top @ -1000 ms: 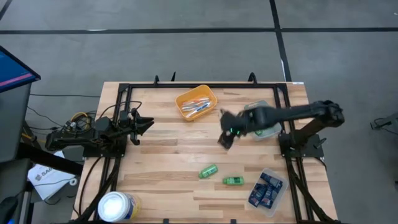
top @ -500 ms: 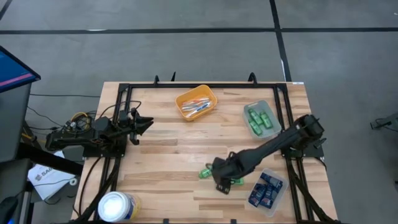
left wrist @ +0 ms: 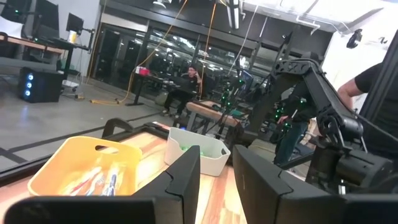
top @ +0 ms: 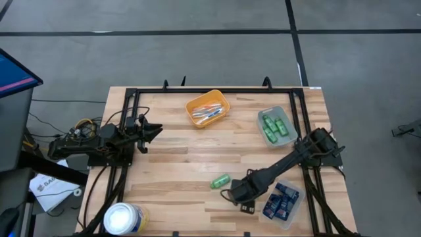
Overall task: Pick & Place Travel size toiletries
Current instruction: Put the green shampoo bottle into the gray bin
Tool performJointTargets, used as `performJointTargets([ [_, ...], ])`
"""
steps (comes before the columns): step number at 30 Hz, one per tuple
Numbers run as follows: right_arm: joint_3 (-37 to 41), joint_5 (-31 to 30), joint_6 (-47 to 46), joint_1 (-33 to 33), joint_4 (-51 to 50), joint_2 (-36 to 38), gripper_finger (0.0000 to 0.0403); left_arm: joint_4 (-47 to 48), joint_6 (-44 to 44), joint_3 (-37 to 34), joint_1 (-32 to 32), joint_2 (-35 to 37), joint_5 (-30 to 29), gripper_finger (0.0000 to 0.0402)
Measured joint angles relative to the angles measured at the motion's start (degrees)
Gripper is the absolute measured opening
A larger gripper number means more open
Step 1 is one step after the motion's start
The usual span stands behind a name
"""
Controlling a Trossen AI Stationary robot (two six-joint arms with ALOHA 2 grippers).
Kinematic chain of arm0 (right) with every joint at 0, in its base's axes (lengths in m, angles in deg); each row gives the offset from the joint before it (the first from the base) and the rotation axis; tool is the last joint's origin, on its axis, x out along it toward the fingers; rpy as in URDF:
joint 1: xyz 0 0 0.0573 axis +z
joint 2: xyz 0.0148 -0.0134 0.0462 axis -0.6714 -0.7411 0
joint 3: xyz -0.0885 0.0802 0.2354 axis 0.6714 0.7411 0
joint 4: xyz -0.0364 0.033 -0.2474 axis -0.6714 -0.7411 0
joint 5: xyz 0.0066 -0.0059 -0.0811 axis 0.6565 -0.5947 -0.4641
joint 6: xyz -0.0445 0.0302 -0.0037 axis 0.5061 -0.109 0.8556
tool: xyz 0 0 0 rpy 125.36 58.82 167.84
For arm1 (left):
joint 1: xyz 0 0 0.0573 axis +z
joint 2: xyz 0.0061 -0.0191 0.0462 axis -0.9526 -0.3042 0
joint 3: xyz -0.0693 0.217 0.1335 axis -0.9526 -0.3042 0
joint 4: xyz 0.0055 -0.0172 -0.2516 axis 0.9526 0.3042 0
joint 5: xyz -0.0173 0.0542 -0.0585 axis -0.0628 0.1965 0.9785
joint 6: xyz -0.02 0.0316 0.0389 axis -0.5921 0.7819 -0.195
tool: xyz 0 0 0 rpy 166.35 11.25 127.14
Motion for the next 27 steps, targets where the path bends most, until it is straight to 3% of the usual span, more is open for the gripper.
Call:
performJointTargets([
  [8,3.8,0.7,-2.0,1.3,4.2,0.5,0.0256,0.0,0.0,0.0,0.0,0.0,0.2,0.0092],
  [18,4.0,1.8,-2.0,0.5,4.7,0.4,0.0108,0.0,0.0,0.0,0.0,0.0,0.1,0.0092],
  [27,4.5,-0.2,0.1,-2.3,3.9,4.1,0.0126,0.0,0.0,0.0,0.0,0.0,0.1,0.0092],
])
